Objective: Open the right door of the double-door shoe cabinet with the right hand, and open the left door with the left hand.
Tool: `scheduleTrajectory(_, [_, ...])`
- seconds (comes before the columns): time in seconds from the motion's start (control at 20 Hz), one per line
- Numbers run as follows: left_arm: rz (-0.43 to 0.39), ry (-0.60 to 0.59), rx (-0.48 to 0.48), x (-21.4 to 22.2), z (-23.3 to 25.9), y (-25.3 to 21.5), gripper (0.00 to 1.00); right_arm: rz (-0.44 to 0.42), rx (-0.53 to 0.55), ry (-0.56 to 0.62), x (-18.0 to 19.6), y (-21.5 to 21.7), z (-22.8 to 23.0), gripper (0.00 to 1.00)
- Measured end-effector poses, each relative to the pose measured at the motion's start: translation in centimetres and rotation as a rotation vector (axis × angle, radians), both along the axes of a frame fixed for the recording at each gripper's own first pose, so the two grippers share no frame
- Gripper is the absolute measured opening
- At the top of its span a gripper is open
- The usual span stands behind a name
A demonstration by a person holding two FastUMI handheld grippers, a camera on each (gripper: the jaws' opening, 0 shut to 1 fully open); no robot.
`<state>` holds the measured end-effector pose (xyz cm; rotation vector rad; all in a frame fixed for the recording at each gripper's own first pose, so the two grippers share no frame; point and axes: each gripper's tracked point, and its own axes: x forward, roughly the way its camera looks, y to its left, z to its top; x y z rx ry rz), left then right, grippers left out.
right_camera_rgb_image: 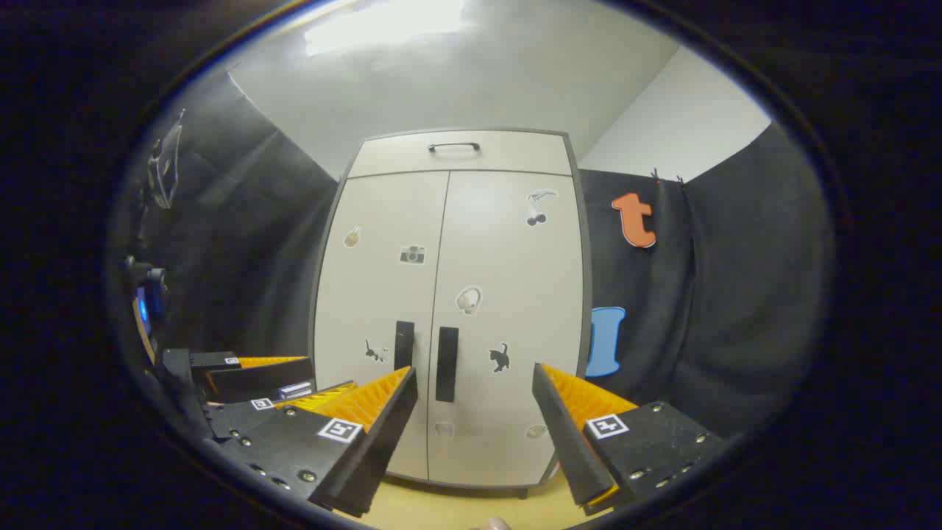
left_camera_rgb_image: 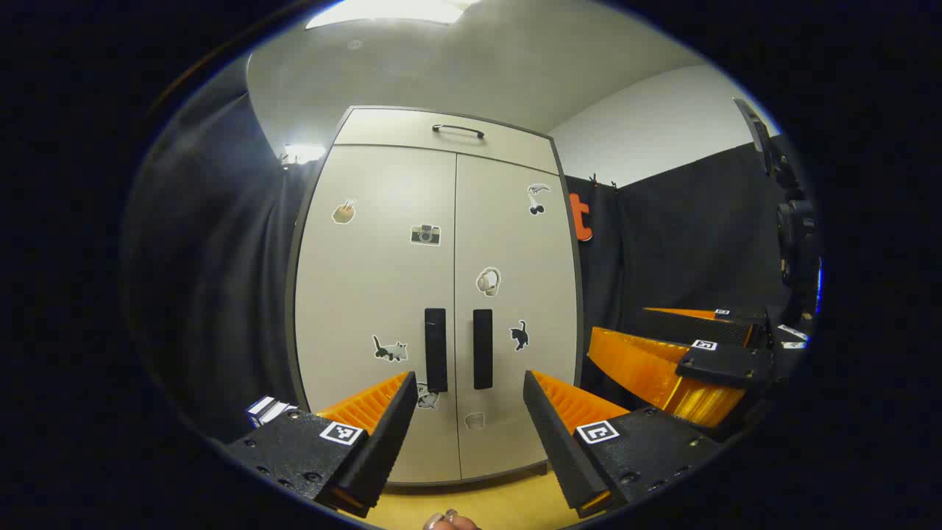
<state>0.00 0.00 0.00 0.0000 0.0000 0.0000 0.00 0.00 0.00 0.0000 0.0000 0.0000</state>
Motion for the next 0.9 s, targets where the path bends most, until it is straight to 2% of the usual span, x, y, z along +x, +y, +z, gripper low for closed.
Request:
scheduleTrajectory(0.2, [0.027,0.015,-0.004,-0.3,-0.3,0.9,0.90,0.004,-0.009,0.021,-0.2,0.1,-0.4,0.95])
scheduleTrajectory(0.55, [0.050,0.031,-0.005,-0.2,-0.6,2.4,0.90,0.005,0.001,0.057,0.3,0.6,-1.7,0.92])
scheduleTrajectory(0.65, [0.056,0.033,-0.004,-0.1,-0.7,2.8,0.87,-0.002,-0.002,0.056,0.5,0.6,-1.8,0.92])
scheduleTrajectory(0.9, [0.056,0.037,0.001,0.5,-0.9,3.7,0.90,-0.003,-0.003,0.064,1.6,1.2,-2.5,0.92])
